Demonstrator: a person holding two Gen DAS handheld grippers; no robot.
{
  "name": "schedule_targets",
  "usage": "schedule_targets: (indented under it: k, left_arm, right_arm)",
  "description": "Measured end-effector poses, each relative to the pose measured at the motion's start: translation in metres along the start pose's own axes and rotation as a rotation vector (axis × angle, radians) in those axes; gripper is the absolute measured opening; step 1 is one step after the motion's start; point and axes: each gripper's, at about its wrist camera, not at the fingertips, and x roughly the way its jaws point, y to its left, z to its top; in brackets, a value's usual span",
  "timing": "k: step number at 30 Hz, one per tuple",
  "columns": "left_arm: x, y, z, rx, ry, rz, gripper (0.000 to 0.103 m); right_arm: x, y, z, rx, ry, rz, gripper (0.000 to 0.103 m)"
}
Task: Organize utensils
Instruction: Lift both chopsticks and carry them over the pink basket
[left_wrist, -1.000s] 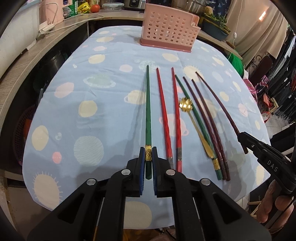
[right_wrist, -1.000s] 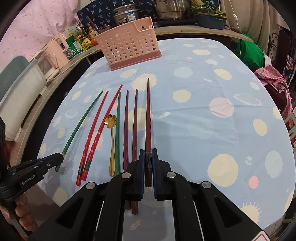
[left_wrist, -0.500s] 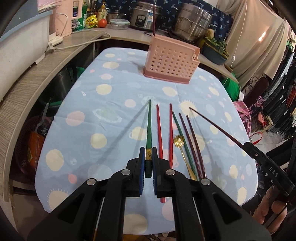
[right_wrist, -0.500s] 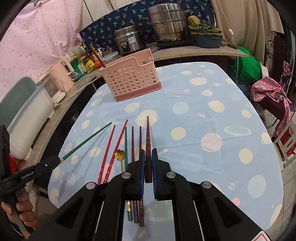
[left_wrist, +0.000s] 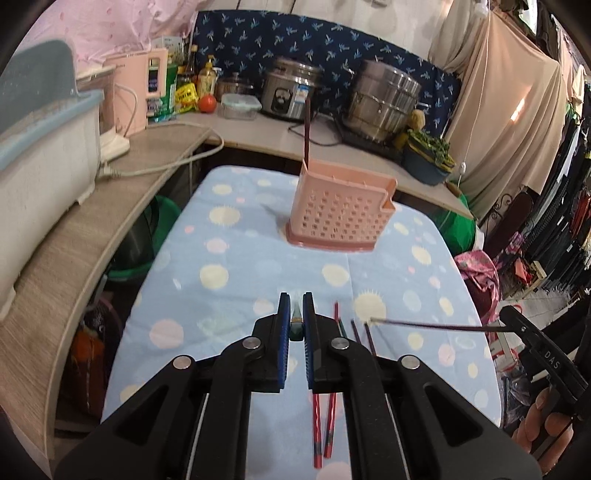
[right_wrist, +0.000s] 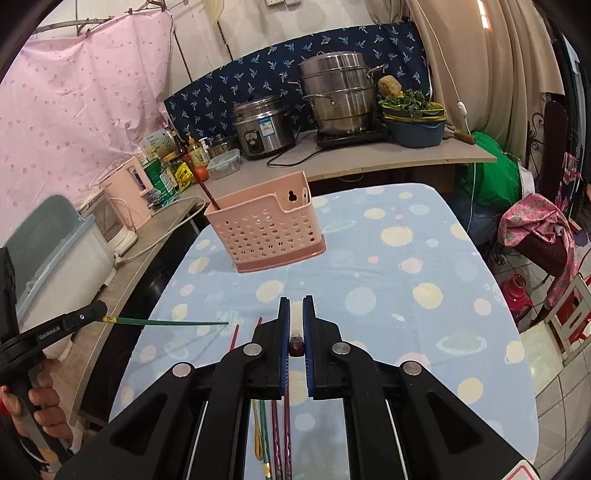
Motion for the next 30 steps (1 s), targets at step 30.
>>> schedule_targets:
  k: [30]
  left_arm:
    - [0.009, -0.052, 0.237, 0.019, -0.400, -0.046, 0.007]
  right_arm:
    - [0.041, 0.034, 0.239, 0.062, -0.406, 0.121, 0.007]
